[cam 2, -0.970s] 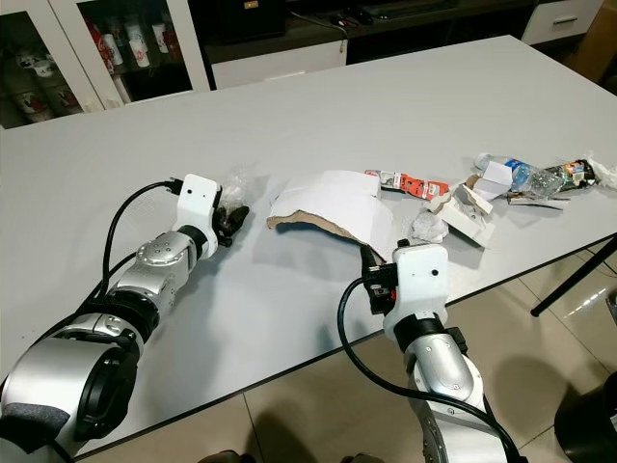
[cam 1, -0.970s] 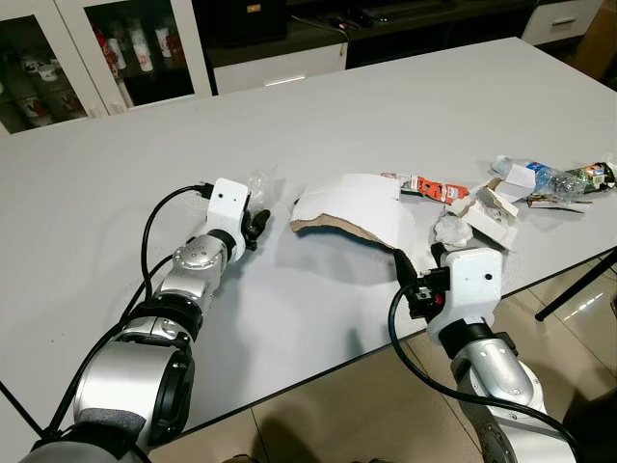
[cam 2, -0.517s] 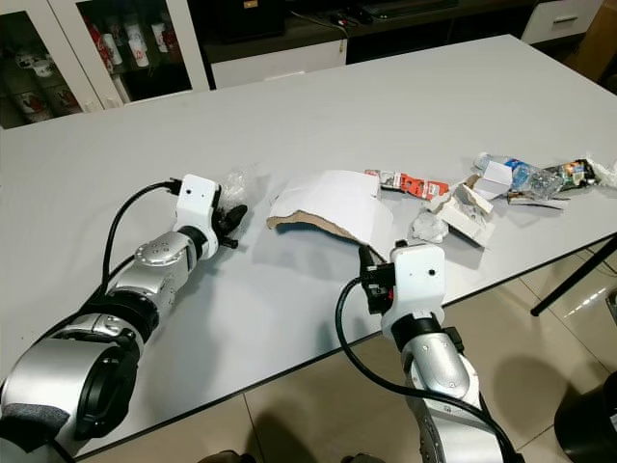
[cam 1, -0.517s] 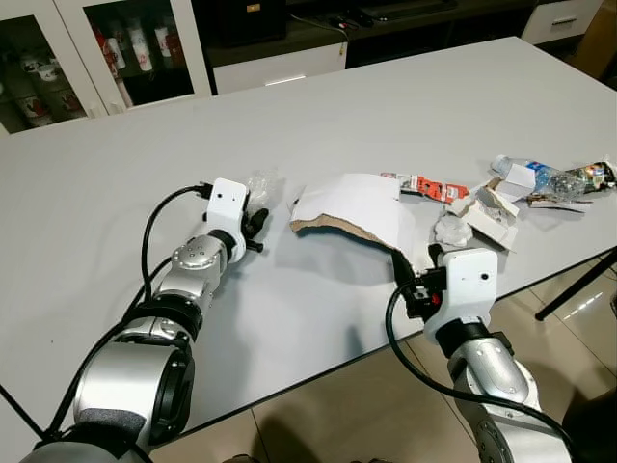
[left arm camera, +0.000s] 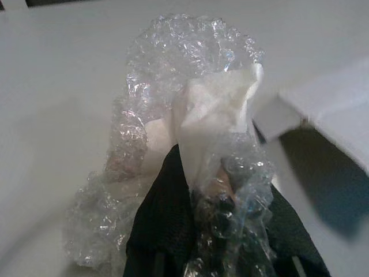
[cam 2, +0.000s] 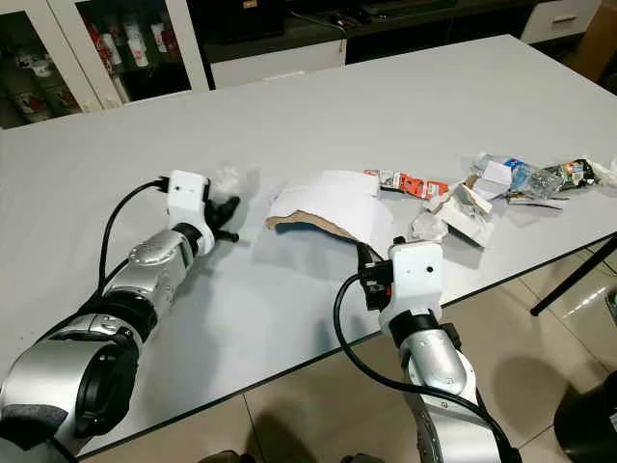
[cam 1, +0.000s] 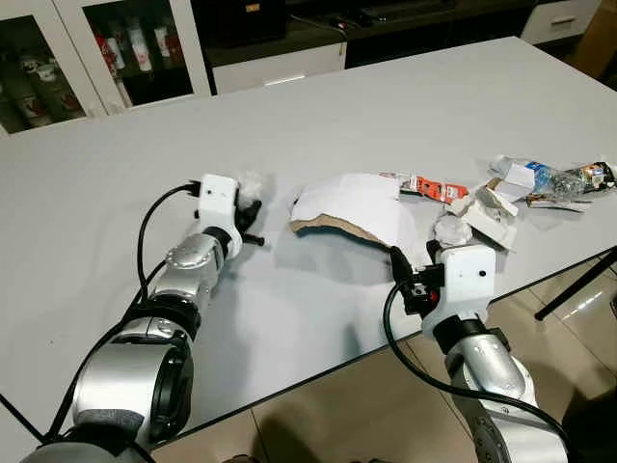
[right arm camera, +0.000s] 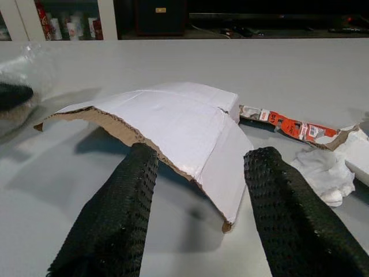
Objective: Picking trash to rubbish bin
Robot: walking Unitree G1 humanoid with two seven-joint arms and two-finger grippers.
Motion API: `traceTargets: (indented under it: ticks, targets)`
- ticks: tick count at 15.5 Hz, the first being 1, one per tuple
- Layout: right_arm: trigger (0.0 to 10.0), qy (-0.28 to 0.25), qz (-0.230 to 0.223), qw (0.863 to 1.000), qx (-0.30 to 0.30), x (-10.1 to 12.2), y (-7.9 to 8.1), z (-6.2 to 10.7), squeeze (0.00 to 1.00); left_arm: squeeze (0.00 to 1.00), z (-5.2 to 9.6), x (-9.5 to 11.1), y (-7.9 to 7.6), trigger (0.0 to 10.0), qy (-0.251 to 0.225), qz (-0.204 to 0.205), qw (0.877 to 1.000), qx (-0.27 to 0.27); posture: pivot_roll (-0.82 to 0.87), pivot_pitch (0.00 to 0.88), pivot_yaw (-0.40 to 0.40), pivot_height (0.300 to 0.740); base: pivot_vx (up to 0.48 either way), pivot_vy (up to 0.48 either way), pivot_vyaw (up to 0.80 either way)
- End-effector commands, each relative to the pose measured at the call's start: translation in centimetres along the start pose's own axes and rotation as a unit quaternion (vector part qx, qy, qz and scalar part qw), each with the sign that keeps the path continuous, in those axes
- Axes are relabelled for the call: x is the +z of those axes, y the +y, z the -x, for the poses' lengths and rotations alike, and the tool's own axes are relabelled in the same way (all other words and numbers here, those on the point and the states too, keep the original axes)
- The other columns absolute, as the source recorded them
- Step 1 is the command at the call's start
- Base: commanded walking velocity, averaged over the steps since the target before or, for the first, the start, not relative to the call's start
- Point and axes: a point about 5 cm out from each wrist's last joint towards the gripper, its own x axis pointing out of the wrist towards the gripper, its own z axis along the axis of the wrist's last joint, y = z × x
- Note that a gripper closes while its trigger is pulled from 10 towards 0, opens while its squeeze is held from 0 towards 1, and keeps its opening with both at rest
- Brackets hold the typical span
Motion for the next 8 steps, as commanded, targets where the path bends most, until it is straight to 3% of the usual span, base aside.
traceTargets:
  ticks: [1,4,5,7,8]
  targets:
    - [10.0,-0.004,0.001,1.000,0.001,0.1,0.2,-0.2,0.00,0.00,-0.1,1.0,0.0,0.0,-0.029,0.010,1.000,-0.005,-0.10,0.079,0.033,0.740,0.000,0.000,0.00]
    - [10.0,-0.017,0.002,1.000,-0.002,0.4,0.2,-0.7,0.00,0.00,0.4,4.3,1.1,0.0,-0.147,0.051,0.988,-0.011,-0.09,0.072,0.029,0.740,0.000,0.000,0.00]
    - [10.0,-0.018,0.001,1.000,-0.002,0.3,0.2,-0.9,0.00,0.00,0.7,4.6,1.4,0.0,-0.161,0.052,0.986,-0.008,-0.07,0.065,0.021,0.740,0.000,0.000,0.00]
    - [10.0,-0.023,0.014,1.000,0.011,0.1,0.6,-2.3,0.00,0.00,2.9,4.8,2.6,0.0,-0.197,0.028,0.980,0.010,-0.03,0.054,-0.007,0.740,0.000,0.000,0.00]
    - [10.0,-0.030,0.030,0.998,0.039,0.1,1.2,-3.5,1.00,0.00,5.1,4.6,3.1,0.0,-0.197,-0.004,0.980,0.012,0.02,0.049,-0.039,0.740,0.000,0.000,0.00]
